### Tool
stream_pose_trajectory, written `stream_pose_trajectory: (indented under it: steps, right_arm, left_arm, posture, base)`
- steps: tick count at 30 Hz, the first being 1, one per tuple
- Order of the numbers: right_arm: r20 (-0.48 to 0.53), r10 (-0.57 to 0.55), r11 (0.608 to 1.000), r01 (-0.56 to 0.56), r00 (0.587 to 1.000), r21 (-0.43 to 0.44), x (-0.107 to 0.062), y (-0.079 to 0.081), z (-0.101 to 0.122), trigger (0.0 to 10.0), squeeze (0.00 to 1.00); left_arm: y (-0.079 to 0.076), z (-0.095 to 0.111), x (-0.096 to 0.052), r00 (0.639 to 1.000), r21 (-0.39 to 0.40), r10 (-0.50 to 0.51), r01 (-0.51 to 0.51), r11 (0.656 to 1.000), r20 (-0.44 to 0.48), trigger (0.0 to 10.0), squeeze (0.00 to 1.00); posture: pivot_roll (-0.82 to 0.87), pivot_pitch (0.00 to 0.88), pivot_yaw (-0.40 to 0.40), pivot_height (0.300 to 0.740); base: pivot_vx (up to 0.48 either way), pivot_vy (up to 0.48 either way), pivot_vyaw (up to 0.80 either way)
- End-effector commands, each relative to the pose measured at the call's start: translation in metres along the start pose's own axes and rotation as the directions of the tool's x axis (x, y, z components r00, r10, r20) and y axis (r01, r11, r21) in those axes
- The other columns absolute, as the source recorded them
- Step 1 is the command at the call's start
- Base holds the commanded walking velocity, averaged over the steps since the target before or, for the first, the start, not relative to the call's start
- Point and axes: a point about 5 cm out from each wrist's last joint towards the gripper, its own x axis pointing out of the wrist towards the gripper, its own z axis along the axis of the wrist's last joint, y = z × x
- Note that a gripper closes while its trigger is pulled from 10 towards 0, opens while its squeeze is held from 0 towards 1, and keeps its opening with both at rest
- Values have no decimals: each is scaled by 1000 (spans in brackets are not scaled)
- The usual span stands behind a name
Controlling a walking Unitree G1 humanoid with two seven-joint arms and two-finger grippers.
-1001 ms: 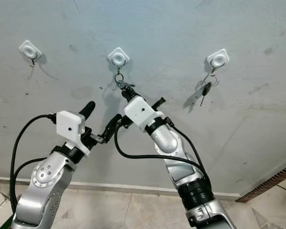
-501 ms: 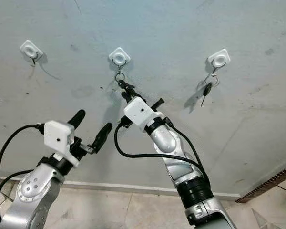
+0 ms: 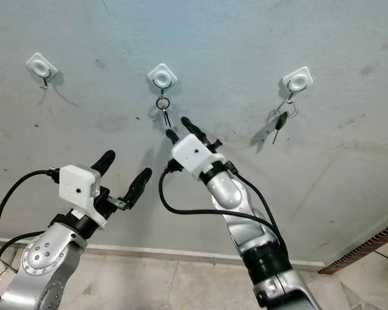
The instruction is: Hang keys on a hook
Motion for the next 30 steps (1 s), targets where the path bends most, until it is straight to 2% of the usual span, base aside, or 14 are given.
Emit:
stream_pose_trajectory:
  steps: [1, 4, 5, 7, 10, 11, 14, 16, 21, 23, 25, 28, 30]
  right_arm:
    - [14, -12, 999, 11, 1000, 41, -3, -5, 4, 10000, 1000]
    - [-36, -49, 993, 52, 998, 105, -17, -10, -2, 10000, 1000]
    - [-36, -49, 993, 52, 998, 105, -17, -10, -2, 10000, 1000]
    - [-82, -65, 983, 78, 995, 169, -33, -16, -5, 10000, 1000]
    - [-91, -78, 970, 97, 993, 223, -49, -21, 2, 10000, 1000]
    - [-91, -78, 970, 97, 993, 223, -49, -21, 2, 10000, 1000]
    - [-128, -59, 966, 89, 990, 242, -70, -21, 4, 10000, 1000]
    - [-146, -57, 965, 92, 988, 245, -76, -21, 4, 10000, 1000]
    - [-193, -39, 963, 88, 980, 254, -97, -21, 5, 10000, 1000]
    - [-250, -43, 962, 108, 967, 252, -109, -22, 1, 10000, 1000]
    - [-279, -37, 959, 112, 960, 259, -113, -22, -2, 10000, 1000]
    - [-348, -34, 941, 147, 937, 304, -122, -23, -11, 10000, 1000]
    - [-359, -40, 933, 163, 933, 319, -122, -23, -13, 10000, 1000]
  left_arm:
    - [2, 2, -3, 1000, 4, 8, -8, 1000, 0, 10000, 0]
    - [3, 1, -5, 1000, 12, 10, -10, 1000, -7, 10000, 0]
    - [3, 1, -5, 1000, 12, 10, -10, 1000, -7, 10000, 0]
    - [4, 0, -6, 1000, 9, 24, -24, 1000, -14, 10000, 0]
    - [3, -4, -10, 999, 4, 25, -25, 1000, -32, 10000, 0]
    - [3, -4, -10, 999, 4, 25, -25, 1000, -32, 10000, 0]
    - [6, -8, -13, 998, -2, 45, -46, 999, -49, 10000, 0]
    - [6, -8, -13, 998, 1, 47, -47, 999, -50, 10000, 0]
    - [15, -15, -16, 987, 64, 134, -128, 990, -90, 10000, 0]
    - [20, -20, -17, 978, 71, 174, -166, 984, -117, 10000, 0]
    - [21, -21, -17, 976, 72, 178, -170, 983, -126, 10000, 0]
    - [28, -35, -21, 954, 94, 223, -208, 974, -201, 10000, 0]
    - [30, -38, -24, 951, 57, 220, -212, 976, -217, 10000, 0]
  posture:
    - [43, 34, 10, 740]
    - [43, 34, 10, 740]
    - [43, 34, 10, 740]
    - [44, 34, 14, 740]
    - [37, 31, 15, 740]
    - [37, 31, 15, 740]
    - [24, 30, 17, 740]
    - [24, 30, 17, 740]
    - [11, 23, 14, 740]
    - [5, 18, 14, 740]
    - [5, 18, 14, 740]
    - [0, 9, 11, 740]
    - [0, 7, 13, 740]
  base:
    - [0, 0, 0]
    - [0, 0, 0]
    - [0, 0, 0]
    - [0, 0, 0]
    - [0, 0, 0]
    - [0, 0, 0]
    - [0, 0, 0]
    - [0, 0, 0]
    - [0, 0, 0]
    - [0, 0, 0]
    - [0, 0, 0]
    - [0, 0, 0]
    - [0, 0, 0]
